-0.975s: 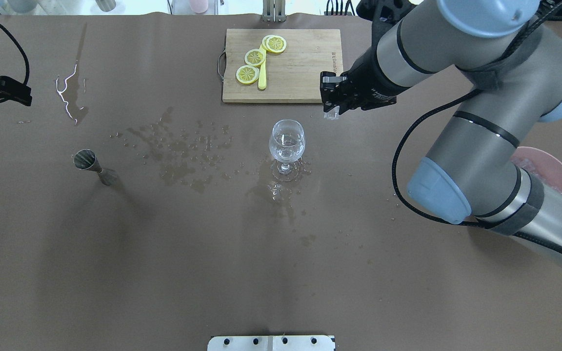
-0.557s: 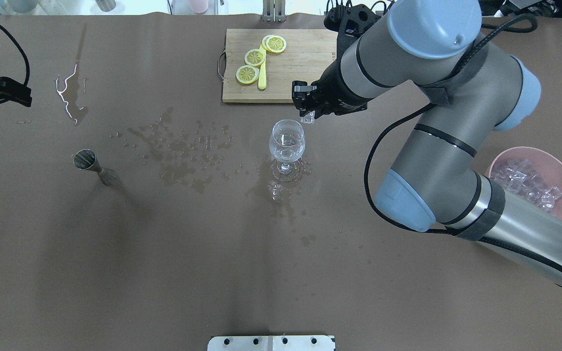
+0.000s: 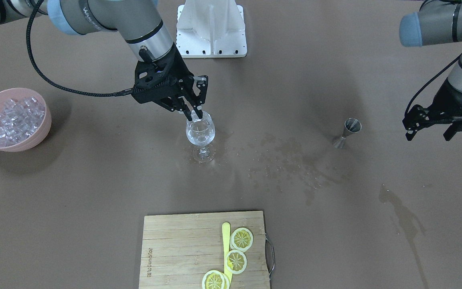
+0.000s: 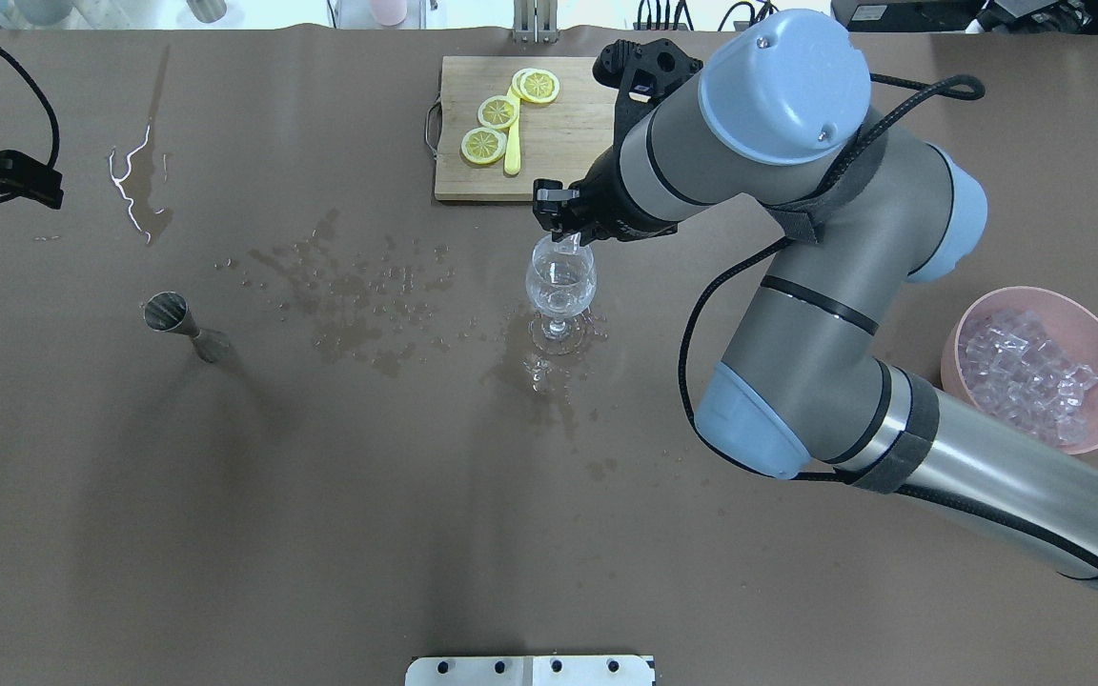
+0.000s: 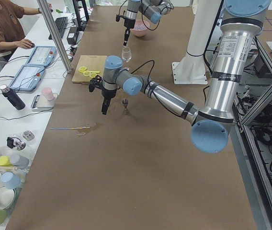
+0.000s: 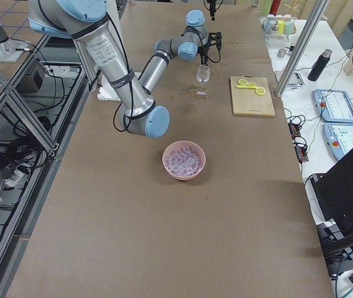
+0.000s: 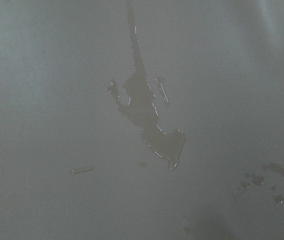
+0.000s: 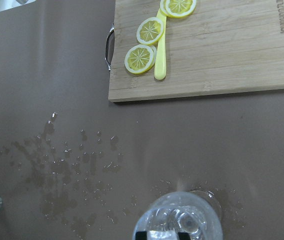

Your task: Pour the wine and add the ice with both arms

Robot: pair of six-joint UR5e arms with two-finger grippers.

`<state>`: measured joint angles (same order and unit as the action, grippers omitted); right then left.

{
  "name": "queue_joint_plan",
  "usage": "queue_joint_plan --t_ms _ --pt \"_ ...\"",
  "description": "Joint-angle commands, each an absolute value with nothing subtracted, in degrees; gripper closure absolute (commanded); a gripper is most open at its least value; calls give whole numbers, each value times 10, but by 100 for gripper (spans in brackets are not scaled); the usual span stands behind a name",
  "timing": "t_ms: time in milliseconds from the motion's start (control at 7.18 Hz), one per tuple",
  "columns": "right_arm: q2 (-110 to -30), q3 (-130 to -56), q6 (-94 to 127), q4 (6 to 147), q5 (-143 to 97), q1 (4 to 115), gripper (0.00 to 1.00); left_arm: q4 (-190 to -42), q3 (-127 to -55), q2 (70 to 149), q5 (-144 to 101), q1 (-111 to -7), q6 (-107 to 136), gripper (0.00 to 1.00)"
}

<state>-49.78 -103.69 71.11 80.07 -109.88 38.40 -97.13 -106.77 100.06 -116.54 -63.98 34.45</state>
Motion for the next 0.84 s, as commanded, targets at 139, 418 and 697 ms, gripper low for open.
queue_joint_plan --t_ms 139,418,697 --pt "-497 -1041 707 798 -1099 382 0 -971 -1064 1001 -1165 -640 345 1" --pt "-491 -1054 709 809 -1104 385 0 -969 -1064 1003 -1166 -641 345 1" --pt "-510 -1116 657 913 -1144 422 0 -962 -1050 1005 -1168 -680 262 1"
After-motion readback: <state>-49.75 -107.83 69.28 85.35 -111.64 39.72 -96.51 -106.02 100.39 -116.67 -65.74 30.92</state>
